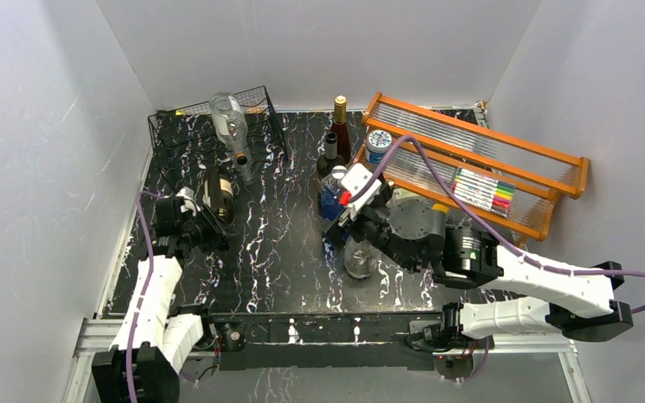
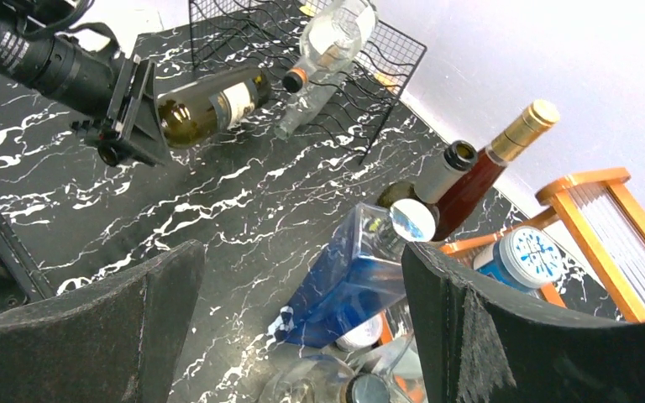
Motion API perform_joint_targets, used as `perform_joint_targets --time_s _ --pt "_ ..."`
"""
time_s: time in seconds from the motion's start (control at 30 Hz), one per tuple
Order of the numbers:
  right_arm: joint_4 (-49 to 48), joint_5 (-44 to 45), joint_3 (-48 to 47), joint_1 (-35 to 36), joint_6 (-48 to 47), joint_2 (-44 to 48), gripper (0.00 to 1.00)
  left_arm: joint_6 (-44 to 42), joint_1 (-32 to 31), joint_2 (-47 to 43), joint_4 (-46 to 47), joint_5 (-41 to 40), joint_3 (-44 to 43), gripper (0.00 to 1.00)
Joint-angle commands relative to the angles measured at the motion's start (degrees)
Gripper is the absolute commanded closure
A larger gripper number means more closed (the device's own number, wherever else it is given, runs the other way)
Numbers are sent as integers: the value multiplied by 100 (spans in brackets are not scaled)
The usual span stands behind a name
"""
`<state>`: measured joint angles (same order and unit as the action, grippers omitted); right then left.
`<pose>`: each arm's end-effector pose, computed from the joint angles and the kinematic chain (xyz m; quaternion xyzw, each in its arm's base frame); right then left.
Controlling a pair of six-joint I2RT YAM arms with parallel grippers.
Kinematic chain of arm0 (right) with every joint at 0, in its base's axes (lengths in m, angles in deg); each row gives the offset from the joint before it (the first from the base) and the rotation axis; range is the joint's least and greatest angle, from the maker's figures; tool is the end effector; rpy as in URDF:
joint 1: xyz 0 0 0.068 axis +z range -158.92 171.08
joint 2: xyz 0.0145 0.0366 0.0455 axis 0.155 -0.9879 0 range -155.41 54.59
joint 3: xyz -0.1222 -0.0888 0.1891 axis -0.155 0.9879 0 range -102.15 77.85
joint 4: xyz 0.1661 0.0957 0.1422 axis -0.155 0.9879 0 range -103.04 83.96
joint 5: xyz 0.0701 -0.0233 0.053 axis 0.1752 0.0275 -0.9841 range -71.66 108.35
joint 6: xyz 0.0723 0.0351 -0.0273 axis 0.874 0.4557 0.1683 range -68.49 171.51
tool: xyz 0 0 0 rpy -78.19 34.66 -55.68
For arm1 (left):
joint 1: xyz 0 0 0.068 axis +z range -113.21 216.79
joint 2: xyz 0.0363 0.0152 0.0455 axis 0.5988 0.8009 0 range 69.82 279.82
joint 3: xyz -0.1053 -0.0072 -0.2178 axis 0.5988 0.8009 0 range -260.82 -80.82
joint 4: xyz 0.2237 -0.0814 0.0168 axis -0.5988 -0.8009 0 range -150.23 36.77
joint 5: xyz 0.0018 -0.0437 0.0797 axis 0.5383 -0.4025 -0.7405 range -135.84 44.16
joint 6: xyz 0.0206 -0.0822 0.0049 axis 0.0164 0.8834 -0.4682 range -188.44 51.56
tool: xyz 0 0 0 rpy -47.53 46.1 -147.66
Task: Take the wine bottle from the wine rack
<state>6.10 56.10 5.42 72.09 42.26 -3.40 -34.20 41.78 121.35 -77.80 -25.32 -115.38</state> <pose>0.0807 0.2182 0.4124 -0.3386 0.6463 0.1828 0.6589 0.2131 -0.0077 0.1927 -0.2324 0.8698 -0.2591 0.3497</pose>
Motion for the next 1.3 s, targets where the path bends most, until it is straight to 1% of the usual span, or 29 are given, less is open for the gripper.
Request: perform_joint_targets --time_s 0.0,0.1,0.23,0.37,0.47,0.6,0.73,0.87,0.93,1.03,1.13,1.27 --pt "-358 -120 -477 2 -235 -309 2 407 -25 -588 196 806 103 87" --pt "-360 -218 -673 0 -308 -561 2 519 -40 -782 82 967 107 87" --pt "-476 -491 -948 2 -428 -907 2 472 -116 -781 -203 1149 18 87" --pt "-678 -865 -1148 1 -518 -1241 2 587 -344 -832 -275 1250 6 87" --pt "-1053 -1290 -1046 2 -725 -1412 2 704 -563 -858 -295 1401 -16 87" --pt "-1366 -2095 -828 1 -929 -1632 2 470 -837 -890 -674 1337 -208 86" --pt "-1645 -2567 -450 10 -1173 -1794 2 256 -993 -872 -1099 1374 -335 85" --pt "-2069 -2889 20 20 -1610 -1890 2 234 -1126 -1002 -1460 1444 -368 86" --pt "-2395 -3151 394 19 -1980 -1849 2 277 -1200 -1062 -1579 1538 -359 87" --pt "-3237 -3731 1208 20 -2823 -1758 2 417 -1336 -1084 -1773 1709 -397 89" --pt "-3793 -3755 1584 17 -3015 -1834 2 348 -1539 -1079 -2019 1776 -559 90" --pt "-3972 -3713 1853 20 -3137 -1919 2 62 -1803 -973 -2371 1642 -694 89"
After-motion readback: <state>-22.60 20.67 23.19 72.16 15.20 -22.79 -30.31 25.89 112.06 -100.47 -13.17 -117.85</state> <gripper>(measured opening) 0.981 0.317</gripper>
